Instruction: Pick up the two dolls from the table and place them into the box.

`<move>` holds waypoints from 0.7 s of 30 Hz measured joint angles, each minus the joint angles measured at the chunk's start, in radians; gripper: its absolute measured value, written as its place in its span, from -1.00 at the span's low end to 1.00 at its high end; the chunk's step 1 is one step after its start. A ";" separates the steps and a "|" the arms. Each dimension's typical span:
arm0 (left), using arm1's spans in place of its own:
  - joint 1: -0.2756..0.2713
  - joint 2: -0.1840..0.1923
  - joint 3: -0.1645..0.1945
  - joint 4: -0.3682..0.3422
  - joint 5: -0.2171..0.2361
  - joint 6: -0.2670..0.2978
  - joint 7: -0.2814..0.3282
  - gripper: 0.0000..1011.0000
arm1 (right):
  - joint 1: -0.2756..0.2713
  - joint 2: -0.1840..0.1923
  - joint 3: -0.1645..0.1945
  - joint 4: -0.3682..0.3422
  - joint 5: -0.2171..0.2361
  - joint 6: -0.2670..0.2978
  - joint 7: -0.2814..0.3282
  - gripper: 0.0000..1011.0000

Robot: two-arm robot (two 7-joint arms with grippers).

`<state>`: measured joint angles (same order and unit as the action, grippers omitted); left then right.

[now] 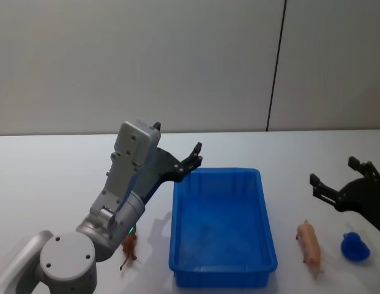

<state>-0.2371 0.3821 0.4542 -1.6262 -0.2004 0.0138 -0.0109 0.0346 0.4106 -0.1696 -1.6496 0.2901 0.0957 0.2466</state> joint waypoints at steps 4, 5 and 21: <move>0.000 0.000 0.000 0.000 0.000 0.000 0.000 0.98 | 0.001 0.019 0.012 0.018 0.002 0.018 0.027 0.98; 0.000 0.000 0.000 0.000 0.000 0.000 0.000 0.98 | 0.001 0.026 0.017 0.025 0.003 0.025 0.038 0.98; 0.000 0.000 0.000 0.000 0.000 0.000 0.000 0.98 | -0.022 0.077 0.041 0.070 -0.002 0.099 0.115 0.98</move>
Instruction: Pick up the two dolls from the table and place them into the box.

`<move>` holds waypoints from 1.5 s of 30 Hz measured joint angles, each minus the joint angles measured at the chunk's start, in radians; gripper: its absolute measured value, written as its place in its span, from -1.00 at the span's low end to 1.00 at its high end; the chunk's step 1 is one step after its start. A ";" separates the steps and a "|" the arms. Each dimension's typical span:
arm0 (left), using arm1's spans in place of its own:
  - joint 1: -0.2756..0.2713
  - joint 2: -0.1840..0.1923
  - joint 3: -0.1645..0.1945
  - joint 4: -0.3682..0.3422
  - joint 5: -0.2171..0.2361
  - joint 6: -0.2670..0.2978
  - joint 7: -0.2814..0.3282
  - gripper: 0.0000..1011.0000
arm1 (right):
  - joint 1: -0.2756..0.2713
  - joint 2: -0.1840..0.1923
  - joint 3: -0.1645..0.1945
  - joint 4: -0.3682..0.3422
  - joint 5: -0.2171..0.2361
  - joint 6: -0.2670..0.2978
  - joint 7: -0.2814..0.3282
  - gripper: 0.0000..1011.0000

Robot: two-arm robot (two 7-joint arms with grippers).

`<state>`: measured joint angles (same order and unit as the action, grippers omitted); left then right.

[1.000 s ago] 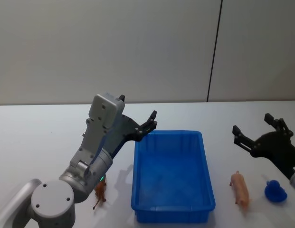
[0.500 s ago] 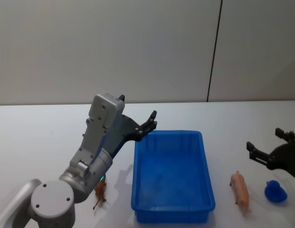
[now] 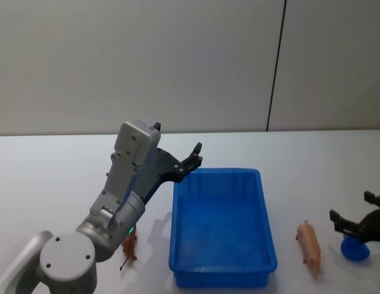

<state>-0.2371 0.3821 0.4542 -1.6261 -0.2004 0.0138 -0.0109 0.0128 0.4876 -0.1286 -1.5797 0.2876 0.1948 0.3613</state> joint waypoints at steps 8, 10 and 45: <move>0.000 0.000 0.000 0.000 0.000 0.000 0.000 0.98 | -0.011 0.010 -0.001 0.025 -0.017 0.026 0.021 0.98; 0.000 0.000 0.000 0.000 0.000 0.000 0.000 0.98 | -0.013 0.011 -0.002 0.034 -0.022 0.032 0.026 0.98; 0.000 0.000 0.000 0.000 0.000 0.000 0.000 0.98 | 0.008 -0.013 -0.036 0.138 -0.057 0.060 0.048 0.11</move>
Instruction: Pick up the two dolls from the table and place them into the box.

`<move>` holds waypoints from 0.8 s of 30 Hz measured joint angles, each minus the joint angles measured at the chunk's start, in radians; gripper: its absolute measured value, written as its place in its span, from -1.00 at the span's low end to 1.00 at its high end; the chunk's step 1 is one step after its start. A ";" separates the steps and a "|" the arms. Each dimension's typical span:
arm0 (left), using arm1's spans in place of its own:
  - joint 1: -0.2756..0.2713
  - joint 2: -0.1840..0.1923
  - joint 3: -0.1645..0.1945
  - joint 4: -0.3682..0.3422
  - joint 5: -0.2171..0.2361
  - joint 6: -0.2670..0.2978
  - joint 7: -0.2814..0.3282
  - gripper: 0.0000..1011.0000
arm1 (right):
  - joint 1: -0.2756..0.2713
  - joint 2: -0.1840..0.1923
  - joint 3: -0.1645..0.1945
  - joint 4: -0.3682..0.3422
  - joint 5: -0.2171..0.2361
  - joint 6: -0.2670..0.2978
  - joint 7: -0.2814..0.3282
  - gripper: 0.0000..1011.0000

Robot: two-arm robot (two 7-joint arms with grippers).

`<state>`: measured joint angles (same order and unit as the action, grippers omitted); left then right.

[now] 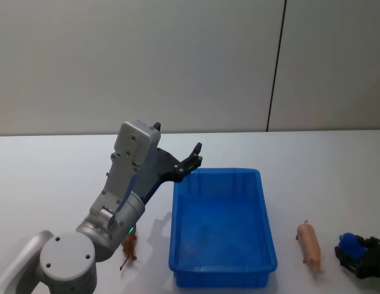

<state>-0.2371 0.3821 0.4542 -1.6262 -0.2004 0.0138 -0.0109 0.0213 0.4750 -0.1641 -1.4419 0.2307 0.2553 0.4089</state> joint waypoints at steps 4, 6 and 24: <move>0.000 0.000 0.000 0.000 0.000 0.000 0.000 0.98 | 0.001 -0.001 0.000 0.002 0.003 -0.002 -0.008 0.02; 0.000 0.000 0.000 0.000 0.000 0.000 0.000 0.98 | 0.001 -0.001 0.001 0.001 0.006 -0.008 -0.013 -0.01; 0.000 0.000 0.000 0.000 0.000 0.000 0.000 0.98 | 0.006 -0.005 0.009 -0.088 0.032 -0.104 -0.036 -0.22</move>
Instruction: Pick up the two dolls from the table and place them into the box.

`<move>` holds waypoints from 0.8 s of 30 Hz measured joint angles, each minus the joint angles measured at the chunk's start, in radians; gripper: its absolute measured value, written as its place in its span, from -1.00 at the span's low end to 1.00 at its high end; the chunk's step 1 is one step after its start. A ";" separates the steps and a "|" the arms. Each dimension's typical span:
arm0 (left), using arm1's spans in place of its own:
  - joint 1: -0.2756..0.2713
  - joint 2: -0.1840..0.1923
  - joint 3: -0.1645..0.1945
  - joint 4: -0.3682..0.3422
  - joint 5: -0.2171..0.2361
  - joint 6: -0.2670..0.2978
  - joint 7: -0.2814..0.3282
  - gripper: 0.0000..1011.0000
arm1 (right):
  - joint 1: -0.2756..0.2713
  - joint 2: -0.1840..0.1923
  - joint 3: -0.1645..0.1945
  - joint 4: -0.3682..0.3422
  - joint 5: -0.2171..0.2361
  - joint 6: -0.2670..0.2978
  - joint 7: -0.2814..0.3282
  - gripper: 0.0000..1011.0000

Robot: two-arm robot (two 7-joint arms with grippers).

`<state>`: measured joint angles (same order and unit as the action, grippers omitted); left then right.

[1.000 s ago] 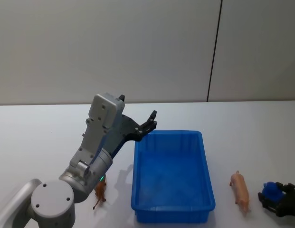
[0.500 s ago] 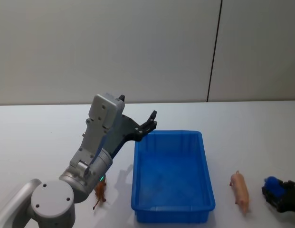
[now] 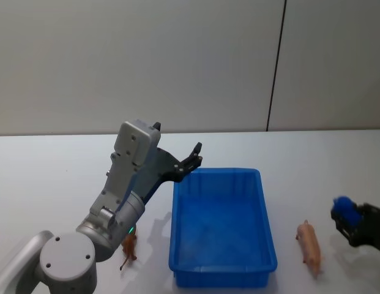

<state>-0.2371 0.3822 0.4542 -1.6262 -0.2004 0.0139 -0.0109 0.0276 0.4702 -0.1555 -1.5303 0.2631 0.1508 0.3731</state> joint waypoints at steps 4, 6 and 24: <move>0.000 0.000 0.000 0.000 0.000 0.000 0.000 0.98 | 0.019 -0.009 -0.005 -0.030 -0.001 -0.021 0.017 -0.27; 0.000 0.000 0.000 0.000 0.000 0.000 0.000 0.98 | 0.028 -0.015 -0.009 -0.039 -0.003 -0.027 0.027 -0.30; 0.000 0.000 0.000 0.000 0.000 0.000 0.000 0.98 | 0.170 -0.128 -0.095 -0.012 -0.063 -0.022 0.191 -0.52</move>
<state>-0.2371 0.3822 0.4543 -1.6262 -0.2003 0.0138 -0.0109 0.1976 0.3422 -0.2500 -1.5426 0.2004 0.1291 0.5646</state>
